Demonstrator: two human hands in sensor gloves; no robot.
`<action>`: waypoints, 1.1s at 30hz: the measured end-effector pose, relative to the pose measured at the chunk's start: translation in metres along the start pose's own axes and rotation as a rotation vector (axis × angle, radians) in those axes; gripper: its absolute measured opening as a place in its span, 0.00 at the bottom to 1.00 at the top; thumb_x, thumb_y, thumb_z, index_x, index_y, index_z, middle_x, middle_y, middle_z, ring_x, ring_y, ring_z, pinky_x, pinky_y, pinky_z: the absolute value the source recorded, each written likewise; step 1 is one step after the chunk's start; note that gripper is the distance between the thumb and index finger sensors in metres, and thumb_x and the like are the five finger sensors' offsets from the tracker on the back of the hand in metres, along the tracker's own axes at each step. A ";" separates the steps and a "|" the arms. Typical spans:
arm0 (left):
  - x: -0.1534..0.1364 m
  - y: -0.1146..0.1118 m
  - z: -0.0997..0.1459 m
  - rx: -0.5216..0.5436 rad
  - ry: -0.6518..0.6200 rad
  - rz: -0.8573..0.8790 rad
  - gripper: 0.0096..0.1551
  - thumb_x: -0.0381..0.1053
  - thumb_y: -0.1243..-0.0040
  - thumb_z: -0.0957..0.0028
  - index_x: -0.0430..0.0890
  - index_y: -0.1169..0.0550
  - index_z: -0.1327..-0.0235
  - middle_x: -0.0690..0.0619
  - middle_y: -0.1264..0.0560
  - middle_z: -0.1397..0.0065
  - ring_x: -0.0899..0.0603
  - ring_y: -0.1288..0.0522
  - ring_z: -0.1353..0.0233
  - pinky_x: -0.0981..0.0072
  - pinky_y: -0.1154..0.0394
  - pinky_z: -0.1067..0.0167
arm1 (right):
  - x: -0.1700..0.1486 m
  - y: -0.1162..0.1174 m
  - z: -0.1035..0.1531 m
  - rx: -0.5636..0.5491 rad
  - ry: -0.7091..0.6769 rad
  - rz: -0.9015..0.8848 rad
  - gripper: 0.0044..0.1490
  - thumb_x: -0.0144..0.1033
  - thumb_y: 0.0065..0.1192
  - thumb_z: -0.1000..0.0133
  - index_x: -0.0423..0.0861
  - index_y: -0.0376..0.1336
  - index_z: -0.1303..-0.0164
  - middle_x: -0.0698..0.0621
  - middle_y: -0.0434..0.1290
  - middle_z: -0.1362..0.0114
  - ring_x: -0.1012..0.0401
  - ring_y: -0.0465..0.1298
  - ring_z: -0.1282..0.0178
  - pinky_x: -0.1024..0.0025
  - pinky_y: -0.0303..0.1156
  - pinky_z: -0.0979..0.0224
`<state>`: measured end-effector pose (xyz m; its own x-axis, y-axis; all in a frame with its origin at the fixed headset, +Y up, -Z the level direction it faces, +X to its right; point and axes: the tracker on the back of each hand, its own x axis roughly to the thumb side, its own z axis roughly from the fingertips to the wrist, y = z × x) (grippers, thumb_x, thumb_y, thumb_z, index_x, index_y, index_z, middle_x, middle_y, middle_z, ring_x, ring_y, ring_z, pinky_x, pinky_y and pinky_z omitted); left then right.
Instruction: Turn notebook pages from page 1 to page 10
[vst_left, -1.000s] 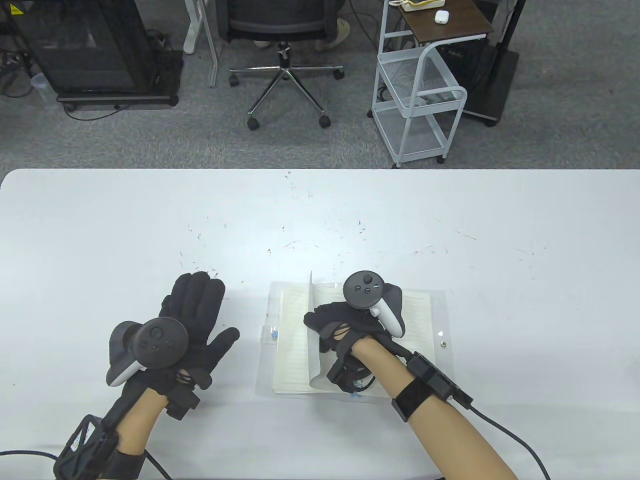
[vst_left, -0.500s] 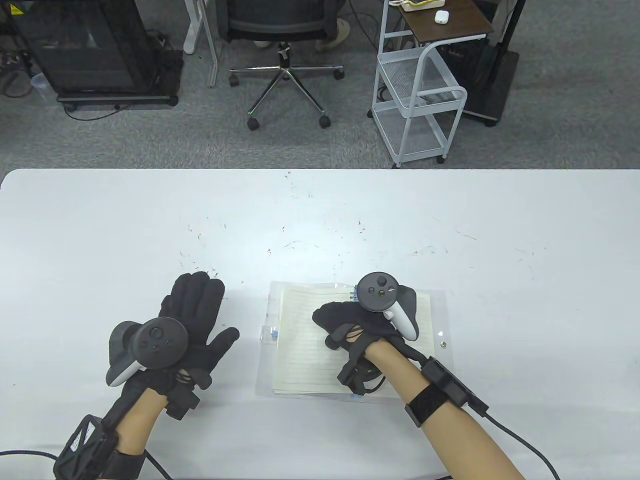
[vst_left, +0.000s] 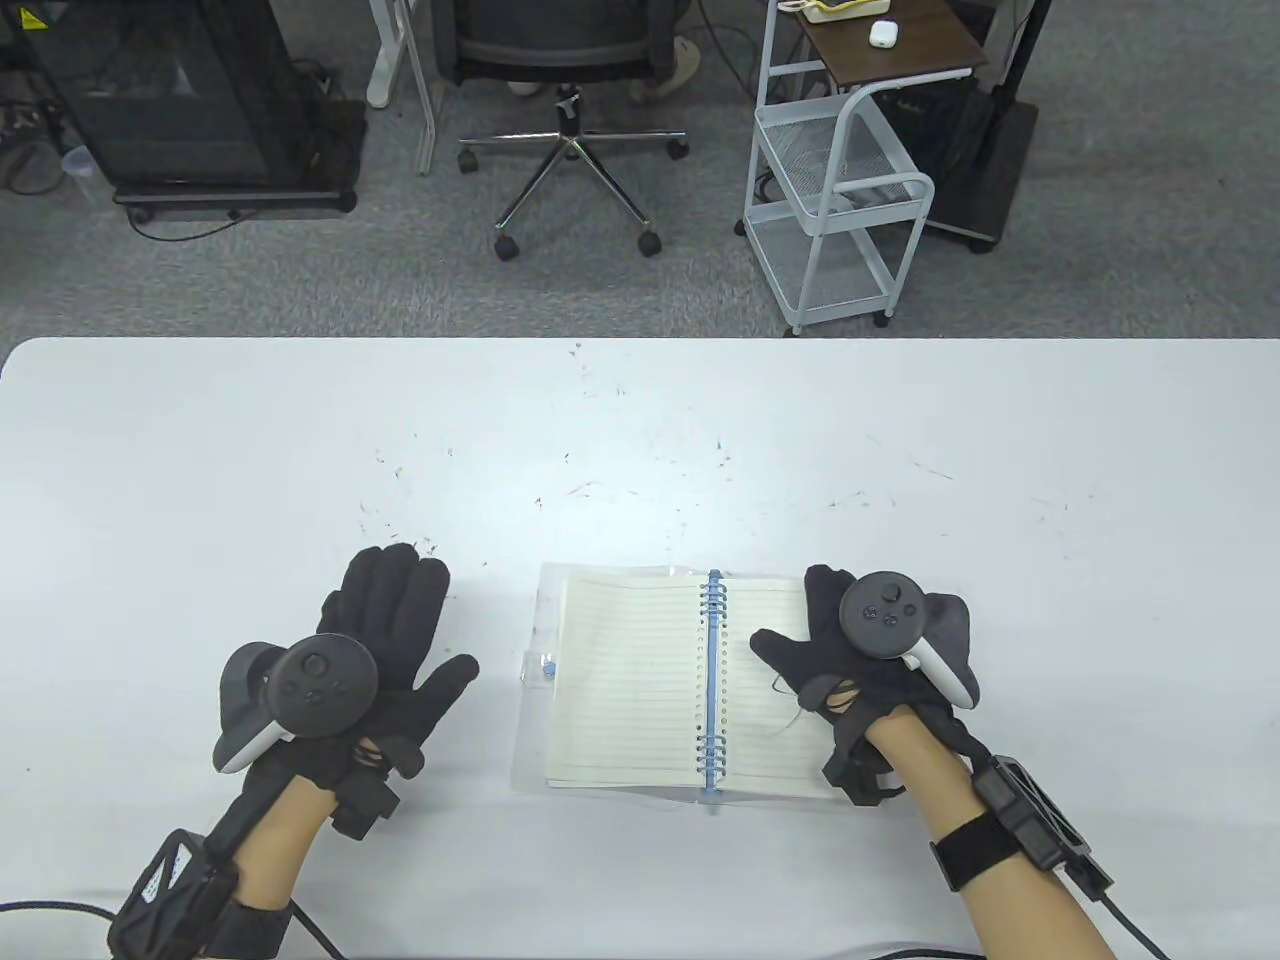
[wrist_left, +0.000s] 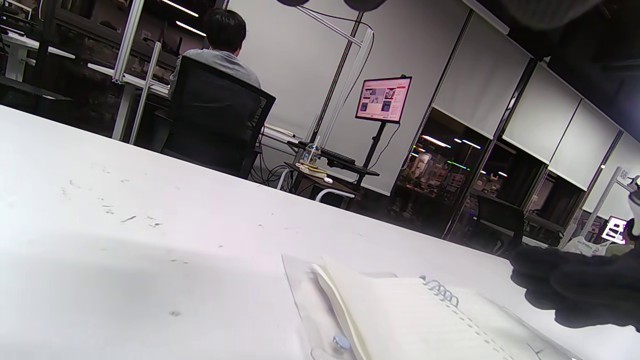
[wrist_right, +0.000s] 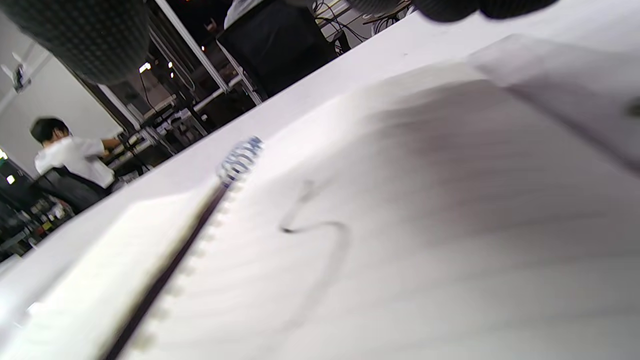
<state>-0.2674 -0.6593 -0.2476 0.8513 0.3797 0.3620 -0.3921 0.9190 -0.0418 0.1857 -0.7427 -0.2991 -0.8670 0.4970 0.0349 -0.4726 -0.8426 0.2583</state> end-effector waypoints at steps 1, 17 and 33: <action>0.000 0.000 0.000 0.000 0.001 0.000 0.53 0.75 0.51 0.51 0.50 0.48 0.17 0.44 0.55 0.14 0.28 0.60 0.13 0.25 0.53 0.27 | -0.005 0.003 0.000 0.030 0.003 0.042 0.65 0.75 0.56 0.46 0.42 0.31 0.26 0.25 0.38 0.22 0.24 0.43 0.25 0.23 0.48 0.32; 0.000 -0.001 -0.001 -0.014 0.010 0.000 0.53 0.75 0.51 0.51 0.50 0.48 0.17 0.44 0.56 0.14 0.28 0.60 0.13 0.25 0.53 0.27 | -0.014 0.042 -0.003 0.225 0.031 0.224 0.74 0.75 0.59 0.48 0.39 0.20 0.33 0.24 0.30 0.26 0.26 0.30 0.27 0.21 0.36 0.34; 0.000 -0.001 -0.001 -0.014 0.010 0.000 0.53 0.75 0.51 0.51 0.50 0.48 0.17 0.44 0.55 0.14 0.28 0.60 0.14 0.25 0.53 0.27 | 0.022 0.023 0.010 0.158 -0.089 0.061 0.64 0.57 0.68 0.47 0.39 0.29 0.29 0.35 0.48 0.20 0.25 0.46 0.26 0.24 0.47 0.32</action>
<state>-0.2666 -0.6605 -0.2483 0.8548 0.3807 0.3527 -0.3874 0.9203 -0.0545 0.1574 -0.7488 -0.2830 -0.8727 0.4680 0.1391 -0.3826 -0.8325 0.4008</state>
